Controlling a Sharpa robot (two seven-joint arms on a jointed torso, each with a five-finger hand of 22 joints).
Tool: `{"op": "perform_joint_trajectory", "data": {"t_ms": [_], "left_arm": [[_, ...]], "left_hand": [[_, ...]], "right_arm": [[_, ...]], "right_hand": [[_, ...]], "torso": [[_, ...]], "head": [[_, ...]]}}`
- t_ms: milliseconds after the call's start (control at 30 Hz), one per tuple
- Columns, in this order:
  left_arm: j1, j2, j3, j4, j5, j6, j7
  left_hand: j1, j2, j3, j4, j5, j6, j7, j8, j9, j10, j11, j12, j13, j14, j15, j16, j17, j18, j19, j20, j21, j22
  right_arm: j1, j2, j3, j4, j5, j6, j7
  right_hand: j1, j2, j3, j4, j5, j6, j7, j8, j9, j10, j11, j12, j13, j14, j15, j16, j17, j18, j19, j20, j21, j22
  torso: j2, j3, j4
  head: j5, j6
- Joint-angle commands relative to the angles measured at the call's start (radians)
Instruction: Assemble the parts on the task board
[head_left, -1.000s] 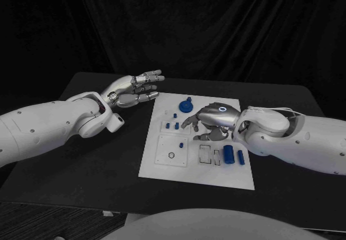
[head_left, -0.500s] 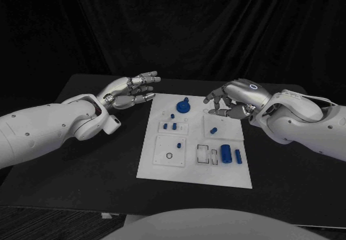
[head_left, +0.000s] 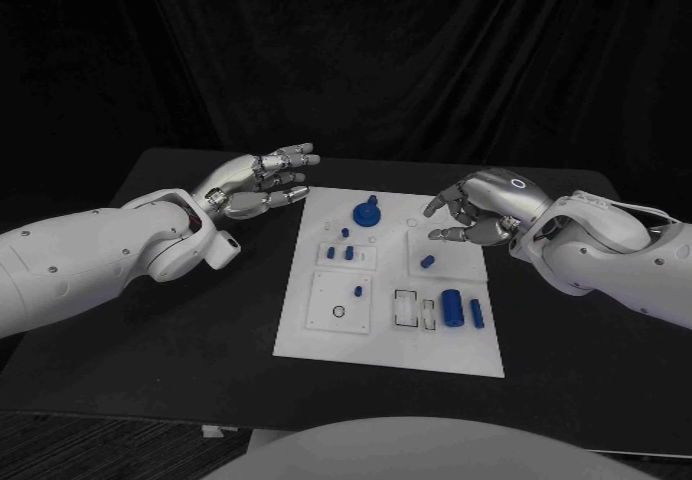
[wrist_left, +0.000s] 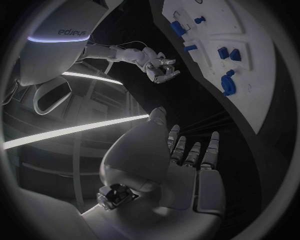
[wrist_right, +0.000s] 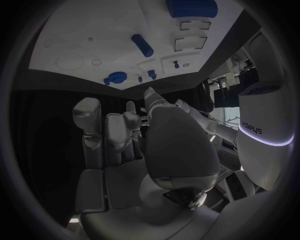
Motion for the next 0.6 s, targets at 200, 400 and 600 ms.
{"op": "perform_joint_trajectory", "data": {"t_ms": [200,400,600], "left_arm": [[-0.004,0.002,0.001,0.000,0.009,-0.003,0.022],[-0.008,0.004,0.001,-0.001,0.009,0.000,0.021],[-0.010,0.003,0.001,-0.003,0.009,0.001,0.020]], "left_hand": [[0.009,-0.001,0.006,0.000,0.005,0.008,-0.002,0.006,0.001,-0.001,0.005,0.001,0.001,0.000,0.005,-0.003,0.000,-0.001,-0.005,0.001,-0.004,-0.002],[0.009,0.001,0.007,0.001,0.005,0.008,0.000,0.005,0.001,0.000,0.007,0.002,0.001,0.000,0.005,-0.003,0.000,-0.001,-0.005,0.001,-0.003,-0.001],[0.009,0.002,0.007,0.001,0.005,0.008,0.000,0.005,0.001,0.000,0.007,0.002,0.001,0.000,0.006,-0.003,0.000,-0.002,-0.005,0.001,-0.003,-0.002]], "right_arm": [[-0.021,0.005,0.001,-0.010,-0.062,0.049,-0.031],[-0.039,0.012,0.001,-0.019,-0.073,0.093,-0.039],[-0.056,0.021,0.001,-0.027,-0.075,0.113,-0.033]], "right_hand": [[-0.057,-0.024,-0.045,0.003,-0.020,-0.039,0.014,-0.024,-0.002,-0.217,0.052,-0.493,-0.389,0.004,0.036,-0.018,-0.024,-0.019,0.009,0.030,0.032,0.120],[-0.085,-0.035,-0.081,0.005,-0.020,-0.038,0.012,-0.028,-0.002,-0.202,0.057,-0.533,-0.427,-0.004,0.039,-0.016,-0.026,-0.016,0.002,0.036,0.030,0.119],[-0.091,-0.034,-0.107,0.005,-0.019,-0.035,0.012,-0.028,0.000,-0.201,0.059,-0.547,-0.440,-0.006,0.039,-0.013,-0.025,-0.016,-0.001,0.038,0.031,0.119]], "torso": [[0.003,0.0024,0.0006],[0.005,0.0024,-0.0003],[0.005,0.0016,-0.0005]], "head": [[-0.001,0.000],[0.001,0.000],[0.003,0.000]]}}
